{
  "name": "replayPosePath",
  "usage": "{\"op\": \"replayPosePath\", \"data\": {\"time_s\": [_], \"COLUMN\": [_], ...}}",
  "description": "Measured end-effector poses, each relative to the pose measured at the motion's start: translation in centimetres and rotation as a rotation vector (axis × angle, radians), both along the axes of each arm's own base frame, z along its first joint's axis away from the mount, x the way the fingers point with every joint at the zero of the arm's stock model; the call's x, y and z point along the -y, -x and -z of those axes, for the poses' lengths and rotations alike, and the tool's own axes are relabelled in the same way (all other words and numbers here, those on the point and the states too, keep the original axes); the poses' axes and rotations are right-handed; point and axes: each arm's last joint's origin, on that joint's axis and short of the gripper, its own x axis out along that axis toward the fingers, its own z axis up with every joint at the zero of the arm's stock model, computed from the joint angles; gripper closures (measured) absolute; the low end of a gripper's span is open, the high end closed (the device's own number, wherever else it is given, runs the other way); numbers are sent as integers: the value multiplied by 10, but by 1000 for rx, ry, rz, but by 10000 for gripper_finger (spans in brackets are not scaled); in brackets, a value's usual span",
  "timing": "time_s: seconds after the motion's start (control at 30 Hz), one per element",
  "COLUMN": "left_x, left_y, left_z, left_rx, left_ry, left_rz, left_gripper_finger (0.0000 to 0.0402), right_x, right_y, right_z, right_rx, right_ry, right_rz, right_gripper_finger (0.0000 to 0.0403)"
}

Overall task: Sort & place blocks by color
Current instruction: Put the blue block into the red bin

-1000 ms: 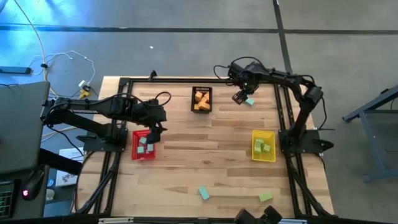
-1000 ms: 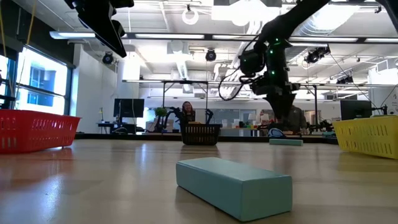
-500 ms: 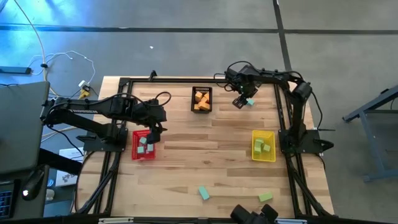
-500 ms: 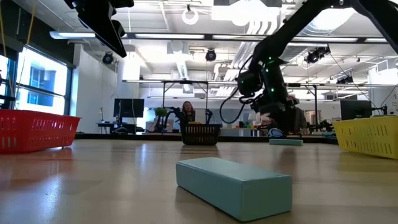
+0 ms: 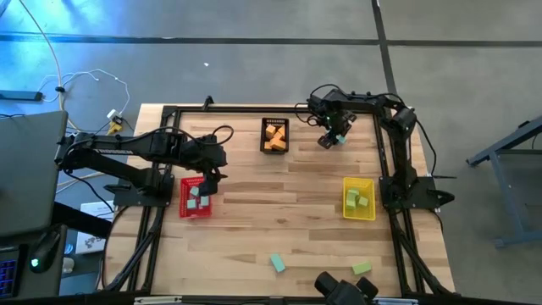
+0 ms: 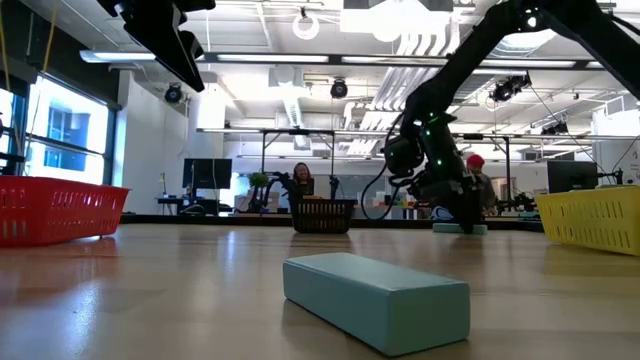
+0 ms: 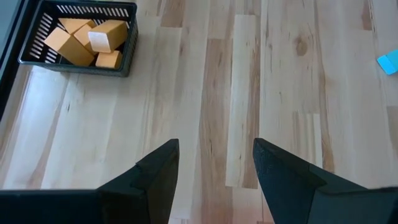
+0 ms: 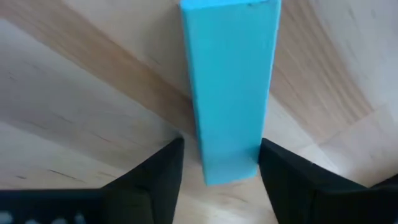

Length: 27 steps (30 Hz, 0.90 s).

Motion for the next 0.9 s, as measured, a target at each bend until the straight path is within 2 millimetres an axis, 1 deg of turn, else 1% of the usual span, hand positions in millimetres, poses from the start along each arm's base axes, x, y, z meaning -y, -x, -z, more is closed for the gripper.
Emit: {"op": "replayPosePath", "data": {"time_s": [0.07, 0.23, 0.4, 0.47, 0.63, 0.73, 0.9], "left_x": [0, 0, 0, 0, 0, 0, 0], "left_y": [0, 0, 0, 0, 0, 0, 0], "left_z": [0, 0, 0, 0, 0, 0, 0], "left_rx": [0, 0, -5, -5, -5, -5, -3], "left_ry": [0, -1, -15, -15, -15, -15, -8], "left_rz": [0, 0, 21, 21, 21, 21, 12], "left_gripper_finger": [209, 209, 209, 209, 209, 209, 209], "right_x": [0, -2, -12, -22, -48, -65, -102], "right_y": [0, 1, -2, -6, -21, -29, -38], "right_z": [0, 0, -2, -7, -30, -46, -73], "right_rx": [4, -10, -65, -88, -53, -16, 55], "right_ry": [-7, -12, 5, 9, 93, 142, 223], "right_rz": [3, 41, 53, 50, 6, 16, 57], "right_gripper_finger": [229, 312, 314, 314, 314, 314, 314]}}
